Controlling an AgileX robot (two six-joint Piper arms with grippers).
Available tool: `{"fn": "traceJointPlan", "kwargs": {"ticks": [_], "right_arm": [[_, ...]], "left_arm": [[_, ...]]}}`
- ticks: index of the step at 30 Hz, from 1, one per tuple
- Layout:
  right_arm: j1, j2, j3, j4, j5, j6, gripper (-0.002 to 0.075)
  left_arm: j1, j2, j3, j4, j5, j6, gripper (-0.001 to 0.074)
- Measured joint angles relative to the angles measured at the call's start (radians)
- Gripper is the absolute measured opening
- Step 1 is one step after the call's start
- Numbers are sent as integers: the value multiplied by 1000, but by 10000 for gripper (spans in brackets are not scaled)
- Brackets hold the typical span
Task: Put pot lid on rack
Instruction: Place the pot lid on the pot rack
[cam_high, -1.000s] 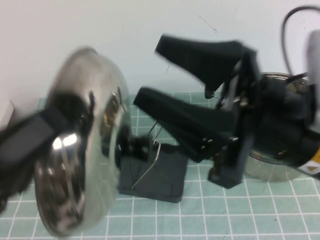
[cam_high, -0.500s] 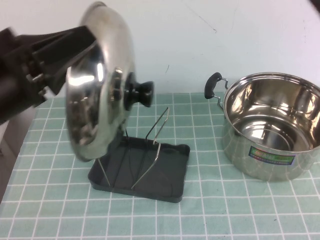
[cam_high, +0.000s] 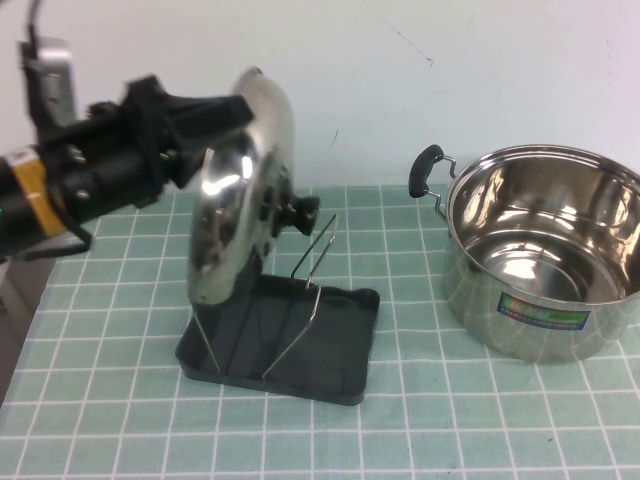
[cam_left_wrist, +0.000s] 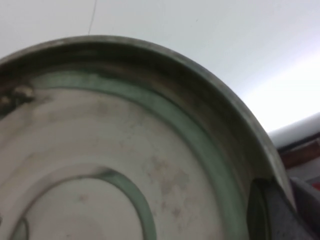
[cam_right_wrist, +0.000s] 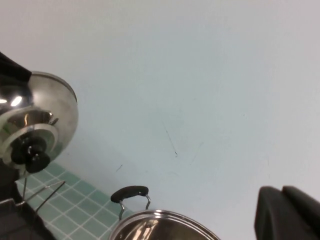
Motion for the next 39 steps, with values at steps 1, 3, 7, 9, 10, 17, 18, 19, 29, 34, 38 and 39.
{"fn": "traceJointPlan", "kwargs": {"ticks": [1,3,7,9,10,17,18,19,29,34,38,39], "right_arm": [[0,-10,0,0,11,0,-1],[0,-21,0,1,21,-2,-1],[0,-27,0,4,27,-2,-1],[0,-26,10,4,27,-2,-1],[0,-26,21,4,27,-2,-1],[0,-26,82,18,8,7,-1],[0,-26,85,19,0,9,-1],[0,-26,92,19,-17,10,-1],[0,-26,109,19,-134,15,-1],[0,-26,116,17,-143,25,-1],[0,-26,133,-26,-176,25,-1],[0,-26,136,-42,-183,25,-1]], "left_arm": [[-16,12,-5,2,2,14,13],[-49,34,-16,10,12,44,13],[-88,54,-22,59,18,89,12],[-91,58,-22,104,19,96,11],[-91,58,-22,127,25,97,10],[-91,61,-22,201,97,97,9],[-91,61,-22,201,107,97,8],[-91,61,-22,201,113,97,8],[-91,61,-28,214,119,125,237],[-91,61,-32,191,89,193,437],[-91,59,-79,178,92,261,463],[-91,57,-105,192,103,270,461]]}}
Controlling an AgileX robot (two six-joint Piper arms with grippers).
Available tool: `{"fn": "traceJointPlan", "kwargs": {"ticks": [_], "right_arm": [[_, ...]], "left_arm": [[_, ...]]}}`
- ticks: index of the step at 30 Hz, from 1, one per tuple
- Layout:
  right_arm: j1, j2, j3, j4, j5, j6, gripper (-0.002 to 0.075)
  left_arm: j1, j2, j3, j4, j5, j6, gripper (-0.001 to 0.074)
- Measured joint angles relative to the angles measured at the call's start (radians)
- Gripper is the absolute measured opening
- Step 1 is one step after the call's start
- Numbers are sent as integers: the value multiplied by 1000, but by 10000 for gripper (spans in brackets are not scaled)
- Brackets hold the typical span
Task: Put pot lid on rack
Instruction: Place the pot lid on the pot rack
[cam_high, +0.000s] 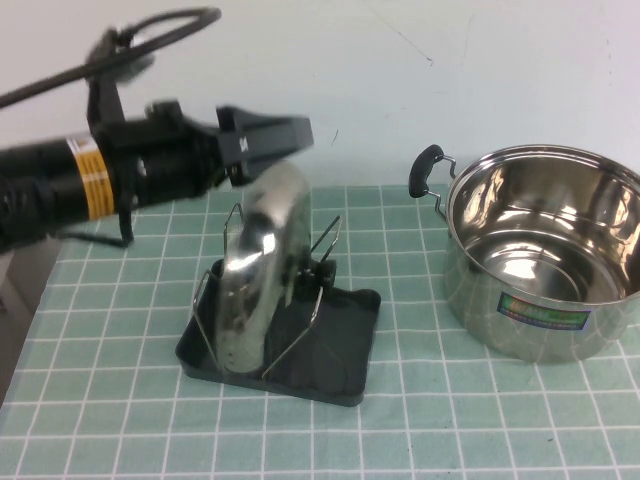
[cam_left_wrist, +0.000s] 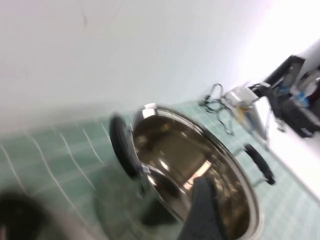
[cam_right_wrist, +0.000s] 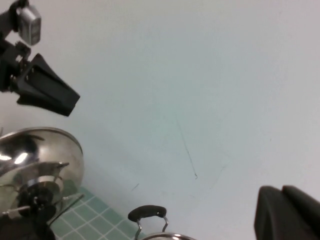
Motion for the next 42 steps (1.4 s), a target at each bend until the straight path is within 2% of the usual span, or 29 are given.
{"fn": "traceJointPlan", "kwargs": {"ticks": [5,10,13,17,22,25,28,32,36,42], "right_arm": [[0,0,2,-72,-25,0,-1],[0,0,2,-186,-28,0,-1],[0,0,0,-255,-4,0,-1],[0,23,-50,-342,241,-22,-1],[0,80,-151,-382,617,-142,-1],[0,99,-218,-369,752,-174,-1],[0,101,-269,-299,835,-215,-1],[0,101,-302,-110,855,-241,-1],[0,101,-290,100,775,-289,-1],[0,53,-197,200,596,-319,-1]], "left_arm": [[0,-35,-147,206,133,-7,374],[9,-77,-240,336,289,-43,185],[12,-120,-258,344,378,5,114],[12,-187,-259,345,589,120,75],[12,-259,-213,277,979,328,65],[12,-271,-193,28,1203,614,65],[14,-273,-193,-301,1443,954,62],[14,-279,-193,-725,1658,1195,57],[18,-320,-157,-1126,1688,1461,15],[18,-482,39,-1660,1571,1845,3]]}}
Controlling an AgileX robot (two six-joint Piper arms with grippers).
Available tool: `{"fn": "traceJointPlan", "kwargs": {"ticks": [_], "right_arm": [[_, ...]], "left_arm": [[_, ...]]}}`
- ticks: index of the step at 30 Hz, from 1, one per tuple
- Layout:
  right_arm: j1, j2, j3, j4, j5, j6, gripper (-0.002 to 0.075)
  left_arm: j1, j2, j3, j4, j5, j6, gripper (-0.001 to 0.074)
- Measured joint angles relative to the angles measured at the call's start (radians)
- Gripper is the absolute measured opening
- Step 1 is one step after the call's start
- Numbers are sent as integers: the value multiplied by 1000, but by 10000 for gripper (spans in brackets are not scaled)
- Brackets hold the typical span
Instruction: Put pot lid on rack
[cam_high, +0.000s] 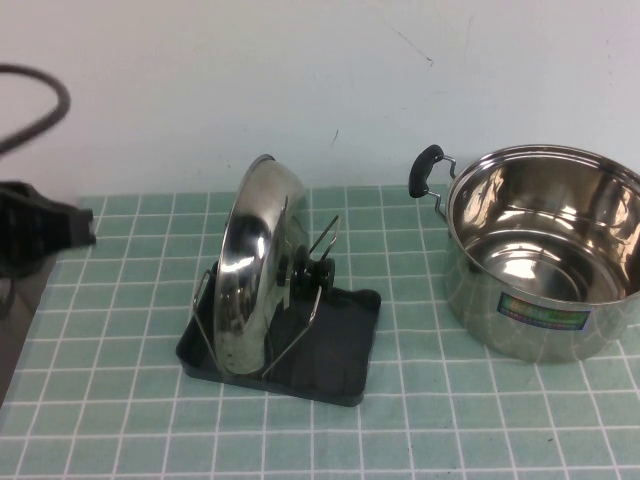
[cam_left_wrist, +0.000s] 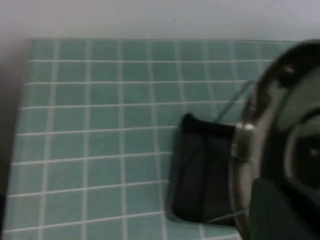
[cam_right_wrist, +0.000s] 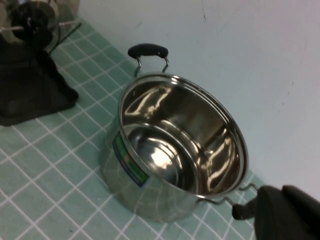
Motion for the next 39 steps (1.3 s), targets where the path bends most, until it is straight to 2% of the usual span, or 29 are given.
{"fn": "traceJointPlan", "kwargs": {"ticks": [11,17,31,39], "right_arm": [[0,-111,340,133,-316,-6,-1],[0,-151,535,158,-509,48,-1],[0,-153,633,158,-477,81,-1],[0,-153,639,158,-397,83,-1]], "left_arm": [[0,-381,454,-759,-86,803,2],[0,-490,560,-915,-69,1149,1],[0,-505,572,-946,-69,1202,-1],[0,-505,572,-945,-69,1202,-1]]}}
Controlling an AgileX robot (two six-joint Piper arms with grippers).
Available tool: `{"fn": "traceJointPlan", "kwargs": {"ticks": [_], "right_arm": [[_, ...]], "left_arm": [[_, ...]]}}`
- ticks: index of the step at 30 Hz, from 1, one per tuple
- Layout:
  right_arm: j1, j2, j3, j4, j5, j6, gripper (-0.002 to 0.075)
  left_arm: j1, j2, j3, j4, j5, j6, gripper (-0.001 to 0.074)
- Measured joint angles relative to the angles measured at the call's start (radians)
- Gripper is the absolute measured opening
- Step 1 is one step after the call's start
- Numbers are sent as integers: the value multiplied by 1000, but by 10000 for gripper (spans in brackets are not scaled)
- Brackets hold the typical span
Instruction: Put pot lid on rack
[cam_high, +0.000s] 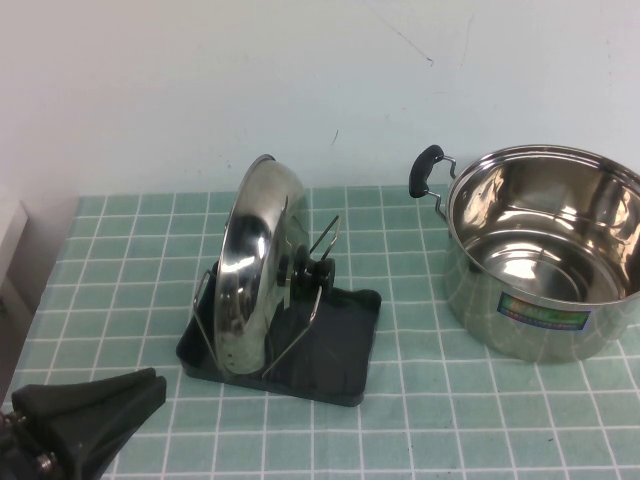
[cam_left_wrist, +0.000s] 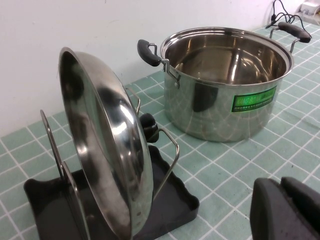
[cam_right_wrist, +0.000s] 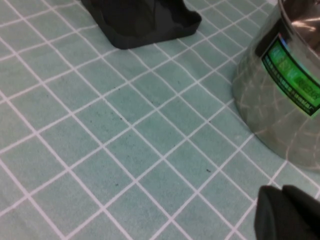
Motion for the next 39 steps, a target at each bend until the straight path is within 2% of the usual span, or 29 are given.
{"fn": "traceJointPlan", "kwargs": {"ticks": [2,9,12,19,23,26,31,34,39], "right_arm": [[0,0,0,0,9,0,-1],[0,0,0,0,42,0,-1],[0,0,0,0,42,0,-1],[0,0,0,0,44,0,-1],[0,0,0,0,44,0,-1],[0,0,0,0,44,0,-1],[0,0,0,0,44,0,-1],[0,0,0,0,44,0,-1],[0,0,0,0,44,0,-1]], "left_arm": [[0,-8,2,-2,-30,0,-1],[2,-208,112,21,-401,83,-1],[2,-306,199,21,-489,141,-1],[2,-449,379,21,-534,223,-1],[2,-453,435,10,-556,183,-1],[3,-453,449,189,-563,-86,-1],[3,-453,449,800,-533,-904,-1],[3,-453,449,944,-491,-1119,-1],[4,-461,451,999,-341,-1204,-1]]}}
